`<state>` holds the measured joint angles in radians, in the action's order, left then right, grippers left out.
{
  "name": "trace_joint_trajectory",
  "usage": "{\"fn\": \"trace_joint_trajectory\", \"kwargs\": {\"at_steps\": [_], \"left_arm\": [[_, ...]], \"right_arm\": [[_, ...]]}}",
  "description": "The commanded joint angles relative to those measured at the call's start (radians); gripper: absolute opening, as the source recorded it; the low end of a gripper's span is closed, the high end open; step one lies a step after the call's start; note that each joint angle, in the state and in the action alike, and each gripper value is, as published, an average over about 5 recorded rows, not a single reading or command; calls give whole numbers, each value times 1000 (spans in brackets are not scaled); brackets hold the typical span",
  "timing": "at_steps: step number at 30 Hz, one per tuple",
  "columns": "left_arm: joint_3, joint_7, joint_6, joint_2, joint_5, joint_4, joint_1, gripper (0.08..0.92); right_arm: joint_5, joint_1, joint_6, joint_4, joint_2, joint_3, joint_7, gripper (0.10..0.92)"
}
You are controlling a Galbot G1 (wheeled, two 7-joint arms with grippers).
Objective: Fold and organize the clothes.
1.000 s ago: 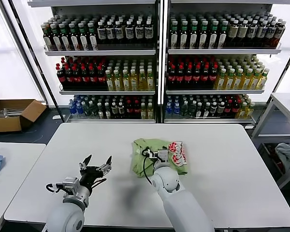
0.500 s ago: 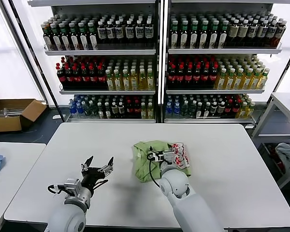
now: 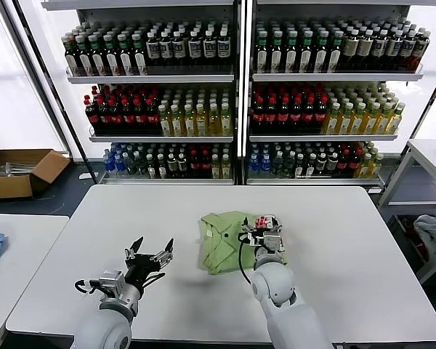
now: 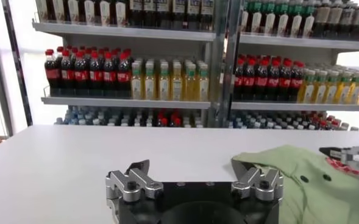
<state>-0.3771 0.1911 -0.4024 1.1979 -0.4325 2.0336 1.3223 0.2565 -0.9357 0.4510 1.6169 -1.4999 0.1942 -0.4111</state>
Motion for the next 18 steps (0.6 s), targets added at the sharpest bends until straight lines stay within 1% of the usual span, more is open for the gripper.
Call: {"fn": "trace_joint_trajectory", "kwargs": {"at_steps": [1,7,11,15,18], "left_arm": [[3,-2,0,0,1,-3,3,823],[2,-4,-2,1,2,-1,5,823],[-1,-4,-2,-1,3,1,7,823],[-2,-6,-1,0,5,4,10,823],[-5,-8,7,3,6,13,15,823]], "right_arm": [[9,-37,-36,-46,-37,59,-18,823],[73,-13,-48,-92,-41,60,3,823],[112,-7,-36,-85,-32,58,13,823],[126,-15,-30,-44,-24,63,10,823],[102,-34,-29,48,-1,67,9,823]]}}
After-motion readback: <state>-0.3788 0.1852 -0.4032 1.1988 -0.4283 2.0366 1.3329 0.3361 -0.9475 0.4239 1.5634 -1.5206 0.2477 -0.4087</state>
